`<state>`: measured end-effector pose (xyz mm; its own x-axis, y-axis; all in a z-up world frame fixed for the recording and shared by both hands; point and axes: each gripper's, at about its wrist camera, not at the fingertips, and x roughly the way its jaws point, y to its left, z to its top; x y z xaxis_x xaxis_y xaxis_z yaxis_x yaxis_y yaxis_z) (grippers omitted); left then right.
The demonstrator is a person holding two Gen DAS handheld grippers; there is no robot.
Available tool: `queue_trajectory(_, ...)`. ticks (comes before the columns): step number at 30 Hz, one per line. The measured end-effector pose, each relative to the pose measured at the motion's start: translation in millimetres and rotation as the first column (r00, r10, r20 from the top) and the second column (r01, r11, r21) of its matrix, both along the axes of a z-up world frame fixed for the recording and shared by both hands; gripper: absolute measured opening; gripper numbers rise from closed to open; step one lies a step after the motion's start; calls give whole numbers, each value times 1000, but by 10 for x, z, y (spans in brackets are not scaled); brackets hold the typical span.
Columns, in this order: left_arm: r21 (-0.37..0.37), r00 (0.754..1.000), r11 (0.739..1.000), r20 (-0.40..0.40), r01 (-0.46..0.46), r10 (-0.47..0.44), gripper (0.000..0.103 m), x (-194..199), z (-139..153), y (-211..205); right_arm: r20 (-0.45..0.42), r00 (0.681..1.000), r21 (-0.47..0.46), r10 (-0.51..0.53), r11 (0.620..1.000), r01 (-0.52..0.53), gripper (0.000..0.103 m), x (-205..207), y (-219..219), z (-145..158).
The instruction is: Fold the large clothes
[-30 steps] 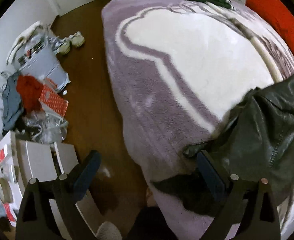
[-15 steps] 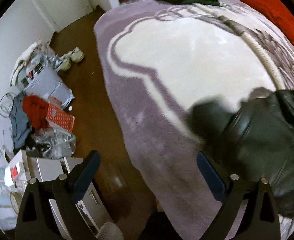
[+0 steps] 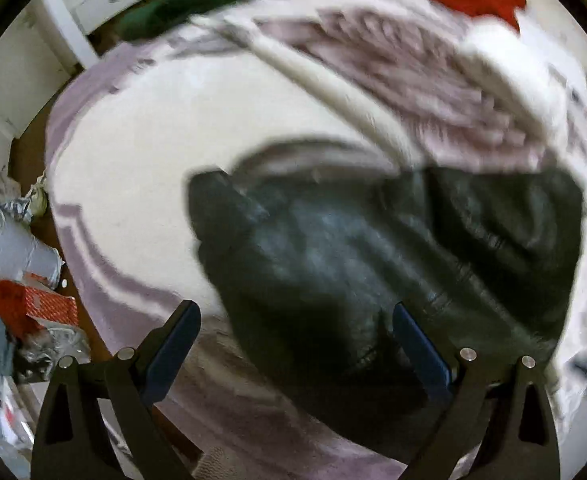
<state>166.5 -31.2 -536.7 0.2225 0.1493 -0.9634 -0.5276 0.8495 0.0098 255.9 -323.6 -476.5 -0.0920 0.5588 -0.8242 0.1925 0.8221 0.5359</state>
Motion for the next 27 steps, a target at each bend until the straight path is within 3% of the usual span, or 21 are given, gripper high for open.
queue_trajectory(2, -19, 999, 1000, -40, -19, 18, 98, 33, -173, 5, 78, 995, 5, 64, 998, -65, 81, 245, -31, 288)
queue_trajectory(6, -40, 998, 998, -51, -43, 41, 100, 16, -306, 68, 119, 963, 82, 242, 964, -252, 81, 542, 249, 648)
queue_trajectory(9, -17, 998, 999, -57, -41, 40, 101, 8, -330, 69, 118, 925, 98, 360, 923, -372, 81, 712, 680, 561)
queue_trajectory(12, -29, 998, 999, -50, -36, 34, 101, 56, -379, 78, 79, 899, -57, 430, 903, -426, 79, 890, 927, 239)
queue_trajectory(14, -38, 999, 999, -41, -34, 32, 101, 80, -411, 97, 62, 903, -133, 425, 900, -414, 72, 992, 972, 40)
queue_trajectory(18, -61, 999, 997, -41, -36, 34, 103, 152, -451, 146, 14, 931, -184, 364, 916, -356, 71, 1093, 949, -244)
queue_trajectory(22, 3, 998, 1000, -57, 17, -17, 103, 219, -75, 138, -31, 925, -217, 378, 901, -376, 73, 1148, 1034, -279)
queue_trajectory(27, 33, 993, 993, -17, 115, -114, 103, 293, 608, -48, 34, 923, -174, 383, 912, -372, 74, 939, 779, 255)
